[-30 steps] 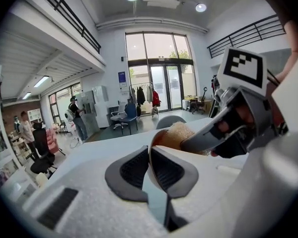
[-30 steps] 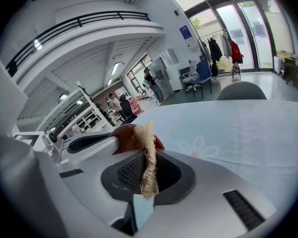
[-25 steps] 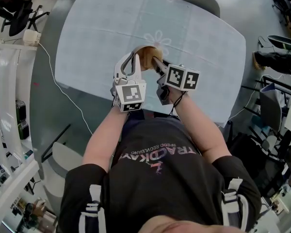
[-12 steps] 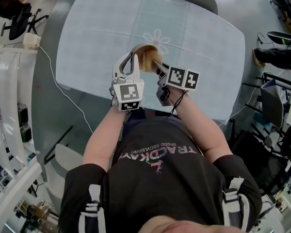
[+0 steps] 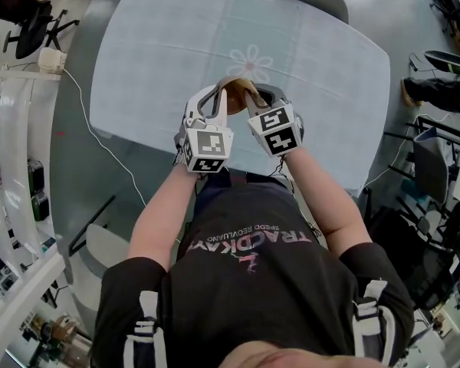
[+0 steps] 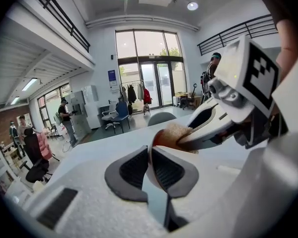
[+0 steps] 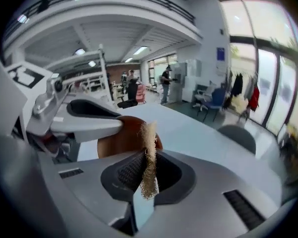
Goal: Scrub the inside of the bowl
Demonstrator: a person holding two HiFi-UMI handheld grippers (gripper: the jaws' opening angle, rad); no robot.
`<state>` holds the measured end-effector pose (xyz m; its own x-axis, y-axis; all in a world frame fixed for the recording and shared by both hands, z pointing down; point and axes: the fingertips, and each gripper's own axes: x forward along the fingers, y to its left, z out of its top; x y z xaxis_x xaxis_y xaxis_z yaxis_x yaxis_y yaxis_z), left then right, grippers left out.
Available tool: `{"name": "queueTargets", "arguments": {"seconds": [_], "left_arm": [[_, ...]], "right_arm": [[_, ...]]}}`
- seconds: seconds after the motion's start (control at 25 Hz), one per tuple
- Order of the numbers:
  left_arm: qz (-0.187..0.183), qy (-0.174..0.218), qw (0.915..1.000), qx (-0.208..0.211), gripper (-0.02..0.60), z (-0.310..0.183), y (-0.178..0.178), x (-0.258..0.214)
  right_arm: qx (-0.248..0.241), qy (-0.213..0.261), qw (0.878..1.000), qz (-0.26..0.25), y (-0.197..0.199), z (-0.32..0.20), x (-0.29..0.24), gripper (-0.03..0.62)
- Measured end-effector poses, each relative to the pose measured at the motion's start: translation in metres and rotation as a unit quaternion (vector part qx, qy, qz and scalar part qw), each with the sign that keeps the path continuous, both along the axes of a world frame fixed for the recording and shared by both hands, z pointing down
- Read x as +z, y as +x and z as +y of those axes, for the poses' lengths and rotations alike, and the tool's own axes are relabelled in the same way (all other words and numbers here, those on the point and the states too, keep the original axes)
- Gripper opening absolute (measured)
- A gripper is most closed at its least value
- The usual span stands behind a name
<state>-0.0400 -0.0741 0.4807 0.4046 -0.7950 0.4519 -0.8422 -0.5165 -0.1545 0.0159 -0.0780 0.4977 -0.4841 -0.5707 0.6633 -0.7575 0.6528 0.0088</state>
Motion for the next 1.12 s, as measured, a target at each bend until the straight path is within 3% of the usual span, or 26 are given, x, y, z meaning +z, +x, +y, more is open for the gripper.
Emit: {"name": "queueTargets", "arguments": {"seconds": [0.08, 0.16, 0.24, 0.32, 0.6, 0.8, 0.96, 1.04, 1.12], "left_arm": [[-0.007, -0.002, 0.9999, 0.012, 0.032, 0.003, 0.004, 0.001], [-0.016, -0.002, 0.9996, 0.024, 0.032, 0.005, 0.008, 0.003], [-0.020, -0.004, 0.9994, 0.028, 0.032, 0.007, 0.009, 0.004], [-0.018, -0.004, 0.9995, 0.026, 0.032, 0.008, 0.008, 0.005], [0.024, 0.003, 0.9996, -0.017, 0.032, 0.007, 0.004, -0.003], [0.044, 0.031, 0.9972, -0.051, 0.032, 0.003, -0.004, -0.018], [0.049, 0.045, 0.9956, -0.066, 0.035, -0.001, -0.011, -0.026], [0.052, 0.046, 0.9952, -0.070, 0.037, -0.002, -0.014, -0.027], [0.056, 0.046, 0.9946, -0.074, 0.038, -0.003, -0.017, -0.027]], "right_arm": [[-0.075, 0.072, 0.991, 0.086, -0.009, 0.002, -0.007, 0.032], [-0.135, 0.128, 0.970, 0.154, -0.016, 0.007, -0.008, 0.032], [-0.164, 0.152, 0.957, 0.187, -0.019, 0.010, -0.007, 0.032], [-0.161, 0.148, 0.959, 0.182, -0.019, 0.011, -0.006, 0.032], [-0.065, 0.091, 0.989, 0.095, -0.009, 0.003, -0.009, 0.032], [0.042, 0.009, 0.999, -0.021, 0.004, 0.002, -0.006, 0.032], [0.117, -0.080, 0.982, -0.122, 0.010, 0.009, 0.010, 0.032], [0.151, -0.131, 0.963, -0.179, 0.008, 0.015, 0.017, 0.032], [0.181, -0.185, 0.937, -0.236, 0.002, 0.023, 0.024, 0.032]]}}
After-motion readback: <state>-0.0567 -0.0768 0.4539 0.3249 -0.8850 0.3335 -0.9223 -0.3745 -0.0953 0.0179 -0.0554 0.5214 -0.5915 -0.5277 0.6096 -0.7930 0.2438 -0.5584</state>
